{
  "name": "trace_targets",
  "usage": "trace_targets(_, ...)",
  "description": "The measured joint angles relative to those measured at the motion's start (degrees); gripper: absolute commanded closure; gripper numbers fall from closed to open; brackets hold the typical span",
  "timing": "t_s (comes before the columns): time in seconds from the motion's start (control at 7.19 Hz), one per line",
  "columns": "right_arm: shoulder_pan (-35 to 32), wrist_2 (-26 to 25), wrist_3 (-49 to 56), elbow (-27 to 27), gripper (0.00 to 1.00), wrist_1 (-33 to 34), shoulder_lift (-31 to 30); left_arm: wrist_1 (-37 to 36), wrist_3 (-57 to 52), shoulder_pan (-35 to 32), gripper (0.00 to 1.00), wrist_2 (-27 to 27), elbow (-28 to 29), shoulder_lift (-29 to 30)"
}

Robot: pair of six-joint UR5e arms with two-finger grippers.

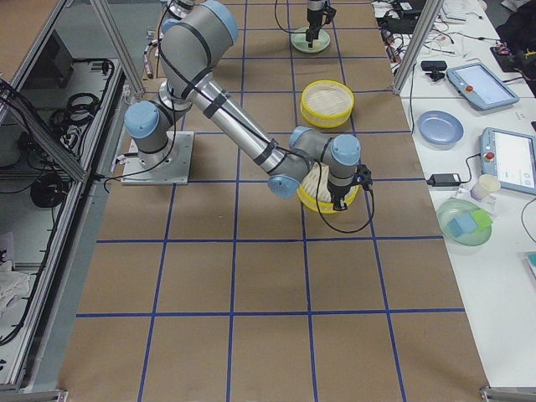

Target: Stack buns with steamer

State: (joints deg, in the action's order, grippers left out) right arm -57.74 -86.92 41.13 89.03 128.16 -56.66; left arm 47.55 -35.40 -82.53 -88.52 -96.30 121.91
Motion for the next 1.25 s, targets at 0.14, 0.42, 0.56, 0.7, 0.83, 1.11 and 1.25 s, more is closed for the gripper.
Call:
trace_targets(0.14,0.0,0.0,0.0,0.0,0.88,0.0,0.1,-0.1,0.1,0.0,1.00,0.0,0.6,-0.1)
trace_targets(0.42,0.0,0.0,-0.2,0.1,0.95,-0.6,0.0,-1.3,3.2,-0.3,1.00,0.8,2.6,-1.7)
trace_targets(0.56,0.0,0.0,-0.4,0.0,0.97,-1.5,-0.2,-2.4,9.9,-1.5,1.00,2.3,3.4,-3.0)
trace_targets(0.7,0.0,-0.1,-0.5,-0.3,0.97,-2.2,-0.6,-5.5,19.4,-3.8,1.00,4.4,3.7,-4.3)
trace_targets(0.83,0.0,-0.1,-0.6,-0.4,0.97,-2.6,-1.2,-9.7,27.3,-6.8,1.00,5.6,3.8,-5.0)
trace_targets(1.11,-0.2,-0.1,-0.9,-0.5,0.96,-4.0,-3.2,-16.0,40.4,-12.1,1.00,12.7,3.9,-3.9)
trace_targets(1.25,-0.5,-0.1,-1.3,-0.5,0.96,-4.7,-4.2,-18.3,45.1,-13.8,1.00,18.0,3.8,-2.8)
